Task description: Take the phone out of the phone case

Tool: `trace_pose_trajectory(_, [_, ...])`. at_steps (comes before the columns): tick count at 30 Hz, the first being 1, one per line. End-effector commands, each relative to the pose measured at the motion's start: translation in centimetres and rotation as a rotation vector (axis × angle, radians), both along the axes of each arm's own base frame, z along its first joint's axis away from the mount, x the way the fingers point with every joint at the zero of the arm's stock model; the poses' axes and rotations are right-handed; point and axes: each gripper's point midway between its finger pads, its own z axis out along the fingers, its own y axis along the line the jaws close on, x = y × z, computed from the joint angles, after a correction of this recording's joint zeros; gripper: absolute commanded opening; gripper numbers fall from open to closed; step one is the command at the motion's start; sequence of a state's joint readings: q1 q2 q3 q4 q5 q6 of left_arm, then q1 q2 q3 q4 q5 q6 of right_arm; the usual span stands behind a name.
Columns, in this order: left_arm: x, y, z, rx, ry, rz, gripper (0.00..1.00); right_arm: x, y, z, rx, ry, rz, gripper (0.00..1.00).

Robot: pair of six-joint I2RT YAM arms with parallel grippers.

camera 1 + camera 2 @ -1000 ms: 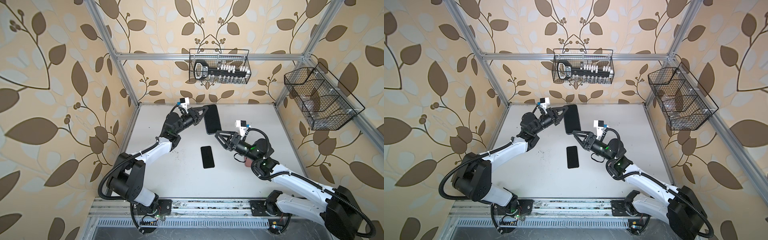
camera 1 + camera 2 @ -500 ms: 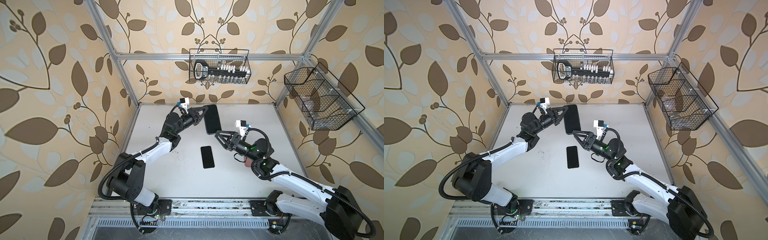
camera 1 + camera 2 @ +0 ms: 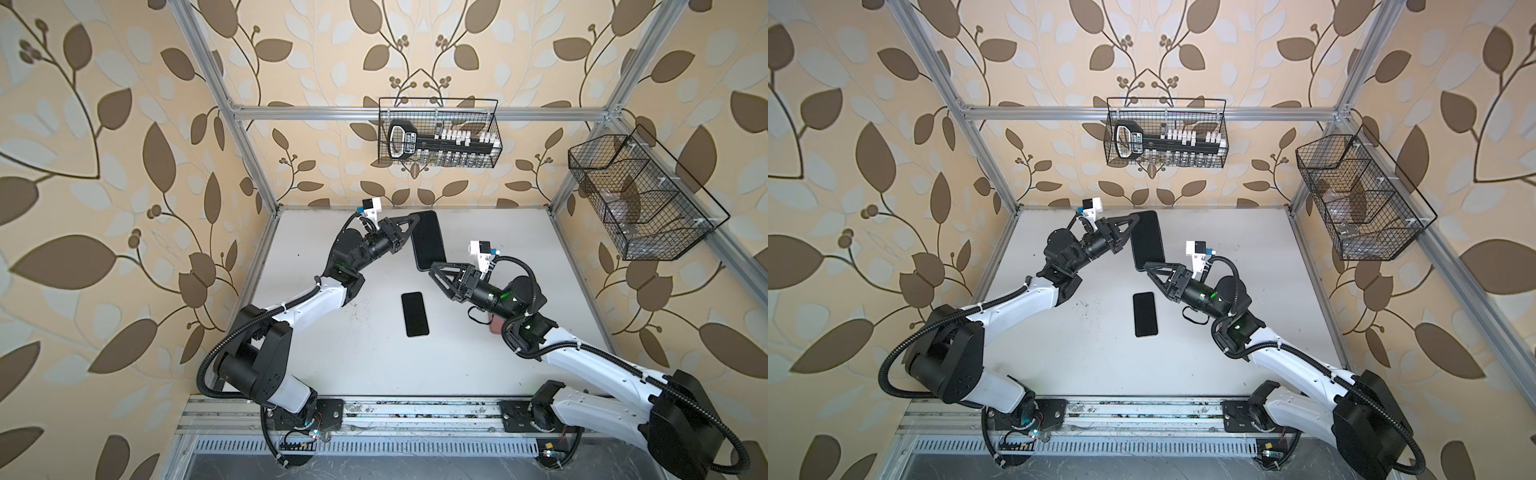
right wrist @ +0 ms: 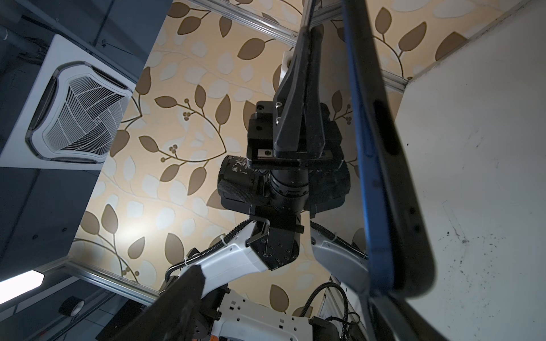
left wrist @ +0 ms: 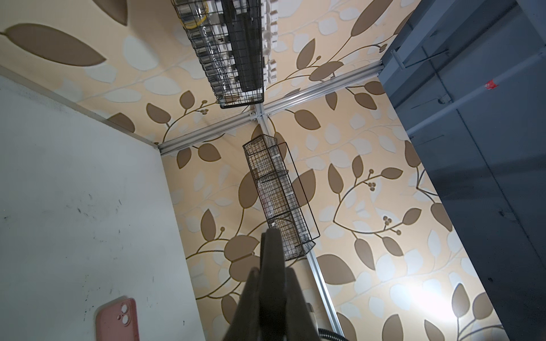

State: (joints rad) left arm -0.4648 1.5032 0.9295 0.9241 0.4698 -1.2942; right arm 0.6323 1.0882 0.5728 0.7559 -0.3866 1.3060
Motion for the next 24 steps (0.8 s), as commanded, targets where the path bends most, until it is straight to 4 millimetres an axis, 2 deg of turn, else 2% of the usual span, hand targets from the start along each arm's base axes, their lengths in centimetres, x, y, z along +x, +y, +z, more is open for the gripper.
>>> trace_pose_trajectory(1, [-3.2, -0.6, 3.6, -0.07, -0.101, -0.081, 0.0, 0.5, -0.5, 3.2, 0.057, -0.068, -0.027, 0.82])
trace_pose_trajectory(8, [-3.9, -0.6, 4.5, -0.116, -0.108, -0.098, 0.0, 1.1, -1.3, 3.4, 0.06, -0.073, -0.052, 0.82])
trace_pose_trajectory(19, [-4.4, -1.0, 3.1, -0.12, -0.078, -0.099, 0.0, 2.2, -2.7, 4.2, 0.075, -0.086, -0.087, 0.82])
trace_pose_trajectory(24, [-4.7, -0.9, 4.5, -0.148, -0.103, -0.109, 0.0, 2.5, -2.6, 3.3, 0.062, -0.07, -0.089, 0.82])
